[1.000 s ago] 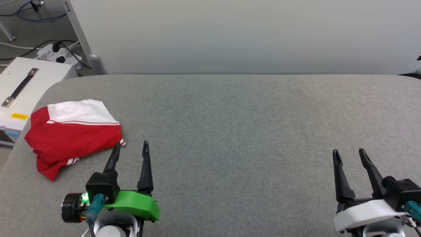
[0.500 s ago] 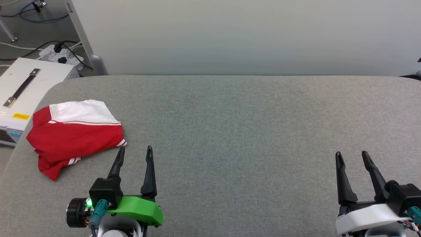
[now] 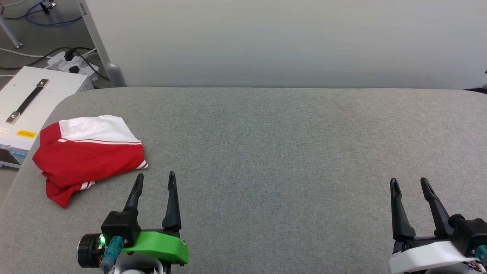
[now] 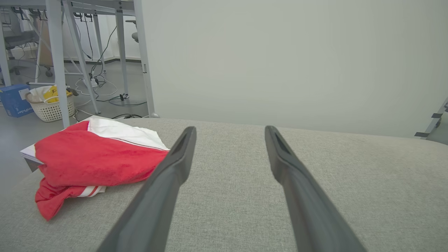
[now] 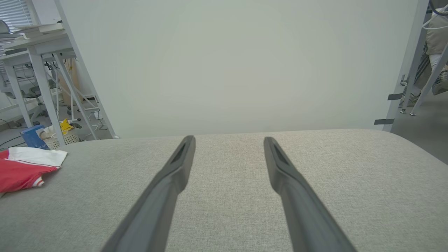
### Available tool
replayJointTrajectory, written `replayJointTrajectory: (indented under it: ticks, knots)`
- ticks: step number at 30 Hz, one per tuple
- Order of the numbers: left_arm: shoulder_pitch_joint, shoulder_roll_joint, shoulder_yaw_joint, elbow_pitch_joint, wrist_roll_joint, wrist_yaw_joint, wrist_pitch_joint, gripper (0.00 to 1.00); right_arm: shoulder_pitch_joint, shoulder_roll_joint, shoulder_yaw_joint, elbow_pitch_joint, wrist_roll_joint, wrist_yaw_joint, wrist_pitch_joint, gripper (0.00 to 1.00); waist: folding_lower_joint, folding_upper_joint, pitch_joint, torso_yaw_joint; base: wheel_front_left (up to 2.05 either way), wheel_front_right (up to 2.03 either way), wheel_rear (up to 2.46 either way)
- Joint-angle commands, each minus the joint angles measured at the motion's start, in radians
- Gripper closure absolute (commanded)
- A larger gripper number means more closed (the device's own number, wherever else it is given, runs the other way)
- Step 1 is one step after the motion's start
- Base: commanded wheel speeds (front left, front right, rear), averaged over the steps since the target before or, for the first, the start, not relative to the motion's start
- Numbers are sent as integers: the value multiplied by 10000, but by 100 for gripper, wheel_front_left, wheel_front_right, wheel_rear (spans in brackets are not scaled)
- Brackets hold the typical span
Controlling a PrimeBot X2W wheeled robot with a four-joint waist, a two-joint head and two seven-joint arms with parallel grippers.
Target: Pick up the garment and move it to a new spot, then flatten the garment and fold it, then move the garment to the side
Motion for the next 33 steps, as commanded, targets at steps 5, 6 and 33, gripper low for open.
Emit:
replayJointTrajectory:
  ticks: [5,6,33]
  knots:
    - [158,-52,-77,53,-117,104,-204,0,183,-14,-33,-84,166,-9,-193,0,-1,0,55,29,0,0,0]
    - [157,-53,-83,56,-130,109,-222,0,184,-14,-36,-86,180,-9,-211,0,-1,0,60,33,0,0,0]
    - [-106,-53,295,116,-223,188,-235,0,64,-14,159,-175,76,-9,-224,0,-1,0,352,1018,0,0,0]
